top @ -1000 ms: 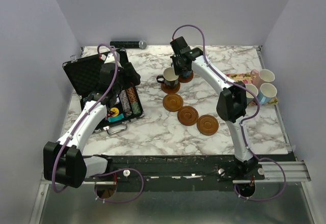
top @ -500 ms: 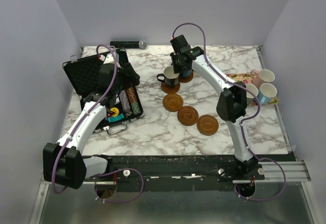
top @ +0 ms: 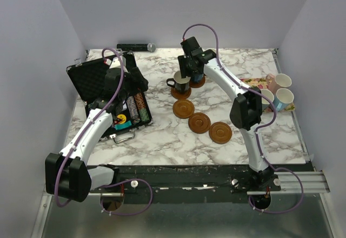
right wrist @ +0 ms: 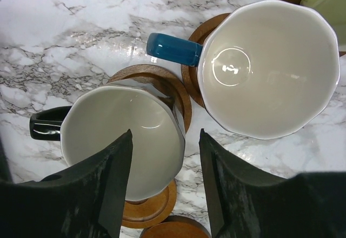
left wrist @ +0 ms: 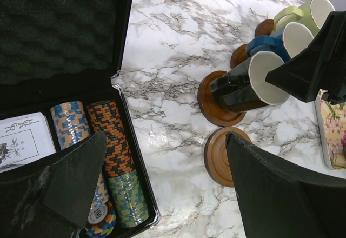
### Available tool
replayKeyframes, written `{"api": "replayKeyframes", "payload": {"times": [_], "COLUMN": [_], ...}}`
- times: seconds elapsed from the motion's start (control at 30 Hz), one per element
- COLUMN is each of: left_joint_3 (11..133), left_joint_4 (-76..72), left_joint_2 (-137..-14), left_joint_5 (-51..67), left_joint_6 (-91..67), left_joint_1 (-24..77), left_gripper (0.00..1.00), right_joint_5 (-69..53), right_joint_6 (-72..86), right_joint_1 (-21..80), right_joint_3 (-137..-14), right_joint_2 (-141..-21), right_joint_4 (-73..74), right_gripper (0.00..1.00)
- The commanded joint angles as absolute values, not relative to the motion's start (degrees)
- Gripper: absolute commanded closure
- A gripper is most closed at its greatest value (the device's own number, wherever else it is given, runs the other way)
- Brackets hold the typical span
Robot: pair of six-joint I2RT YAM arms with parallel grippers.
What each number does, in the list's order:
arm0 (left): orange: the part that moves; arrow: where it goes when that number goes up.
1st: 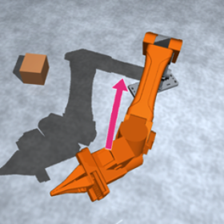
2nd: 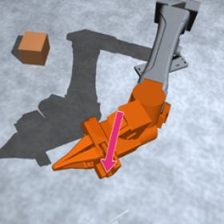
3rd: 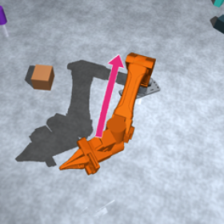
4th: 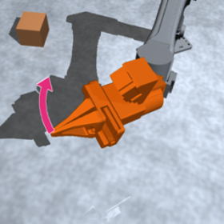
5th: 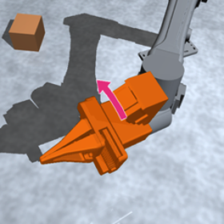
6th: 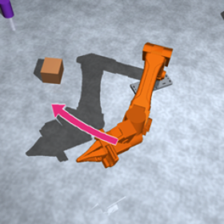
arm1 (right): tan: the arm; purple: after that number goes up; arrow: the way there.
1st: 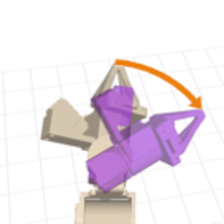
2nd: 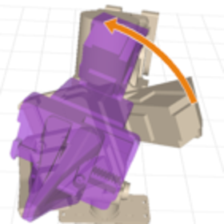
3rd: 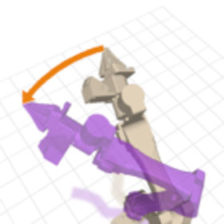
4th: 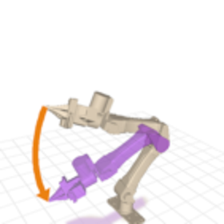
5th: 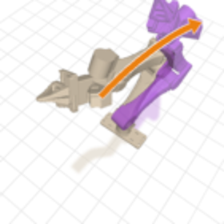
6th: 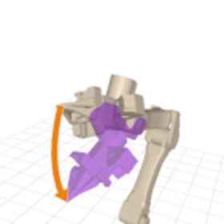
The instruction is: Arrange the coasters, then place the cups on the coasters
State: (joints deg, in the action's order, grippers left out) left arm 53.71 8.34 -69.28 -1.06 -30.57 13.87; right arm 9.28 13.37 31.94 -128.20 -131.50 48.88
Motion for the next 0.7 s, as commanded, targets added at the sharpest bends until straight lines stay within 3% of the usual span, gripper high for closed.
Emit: {"api": "replayKeyframes", "payload": {"times": [0.0, 0.4, 0.67], "left_joint_3": [52.9, 53.3, 54.5], "left_joint_4": [8.3, 7.1, 3.6], "left_joint_2": [-67.5, -68.8, -72.1], "left_joint_5": [-2.0, -0.7, 3.4], "left_joint_6": [-30.8, -29.4, -25.6], "left_joint_1": [13.5, 13.6, 13.5], "left_gripper": [0.01, 0.01, 0.01], "right_joint_5": [7.5, 6.3, 6.4], "right_joint_6": [12.3, 11.6, 16.0], "right_joint_1": [32.4, 31.6, 22.9], "right_joint_3": [-128.7, -120.8, -106.5], "right_joint_2": [-126.9, -115.0, -101.4], "right_joint_4": [46.1, 40.2, 40.3], "right_gripper": [0.39, 0.37, 0.37]}}
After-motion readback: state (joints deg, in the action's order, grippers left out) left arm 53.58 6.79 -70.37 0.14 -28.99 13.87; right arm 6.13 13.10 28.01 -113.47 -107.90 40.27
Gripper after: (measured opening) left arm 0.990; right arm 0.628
